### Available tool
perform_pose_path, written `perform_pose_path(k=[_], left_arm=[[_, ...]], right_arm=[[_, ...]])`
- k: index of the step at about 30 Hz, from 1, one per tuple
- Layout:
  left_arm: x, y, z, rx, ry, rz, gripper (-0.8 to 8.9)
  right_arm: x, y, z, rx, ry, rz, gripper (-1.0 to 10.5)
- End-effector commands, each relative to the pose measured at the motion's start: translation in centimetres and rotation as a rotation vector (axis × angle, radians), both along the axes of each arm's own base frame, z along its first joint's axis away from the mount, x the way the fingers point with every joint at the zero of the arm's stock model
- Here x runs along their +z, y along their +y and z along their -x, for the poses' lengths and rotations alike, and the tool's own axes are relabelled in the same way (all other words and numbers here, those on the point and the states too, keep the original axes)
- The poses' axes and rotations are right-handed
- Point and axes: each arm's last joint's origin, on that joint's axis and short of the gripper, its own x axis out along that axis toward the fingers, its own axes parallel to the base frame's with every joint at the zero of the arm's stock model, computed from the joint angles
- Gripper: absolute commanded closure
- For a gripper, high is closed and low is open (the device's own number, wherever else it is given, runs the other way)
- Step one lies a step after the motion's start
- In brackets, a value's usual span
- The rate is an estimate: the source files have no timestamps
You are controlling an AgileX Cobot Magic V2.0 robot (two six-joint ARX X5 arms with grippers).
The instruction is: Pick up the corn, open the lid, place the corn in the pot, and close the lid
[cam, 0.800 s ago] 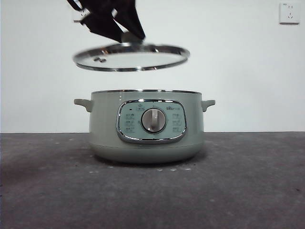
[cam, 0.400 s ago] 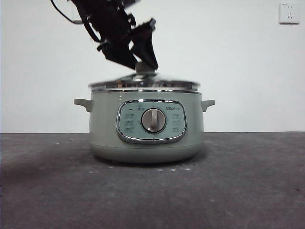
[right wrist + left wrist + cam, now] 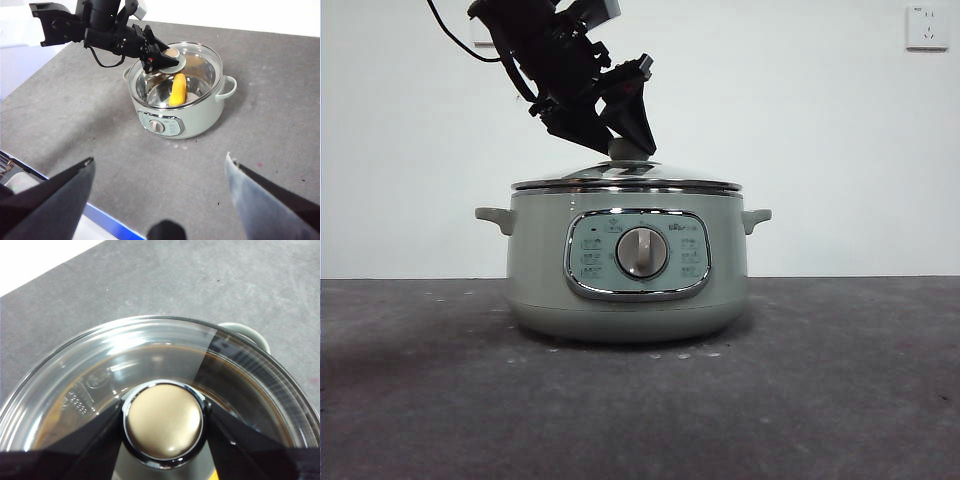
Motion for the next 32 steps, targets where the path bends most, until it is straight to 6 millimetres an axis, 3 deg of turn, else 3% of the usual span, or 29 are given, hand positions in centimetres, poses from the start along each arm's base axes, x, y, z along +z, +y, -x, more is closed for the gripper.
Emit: perform_pose_path(k=[1, 17, 19, 22, 23, 27, 32], left_arm=[[0.8, -0.3, -0.1, -0.006, -0.037, 0.029, 8.21], [0.4, -0.3, 0.2, -0.010, 0.006, 0.007, 8.05], [0.4, -0.3, 0.2, -0.009, 0.006, 0.007, 7.17], [0.5, -0.2, 0.2, 0.004, 0.019, 0.021, 4.46], [0.5, -0.2, 0.2, 0.007, 0.023, 0.022, 3.99], [1.0, 0.2, 0.1, 0.016, 0.046, 0.008, 3.92], [3.3, 0.4, 0.3, 0.018, 0.039, 0.012, 3.92]], right_arm=[[-0.4, 0.0, 0.0, -0.006, 0.034, 0.011, 5.1], [-0.6, 0.1, -0.2, -0.024, 0.037, 0.029, 5.1], [-0.6, 0.1, -0.2, -0.024, 0.037, 0.029, 5.1], [-0.6, 0.1, -0.2, -0.024, 0.037, 0.029, 5.1], [-0.6, 0.1, -0.3, -0.025, 0.037, 0.030, 5.1], [-0.6, 0.1, -0.3, -0.035, 0.033, 0.035, 5.1], [-0.6, 0.1, -0.3, -0.040, 0.032, 0.037, 5.1]])
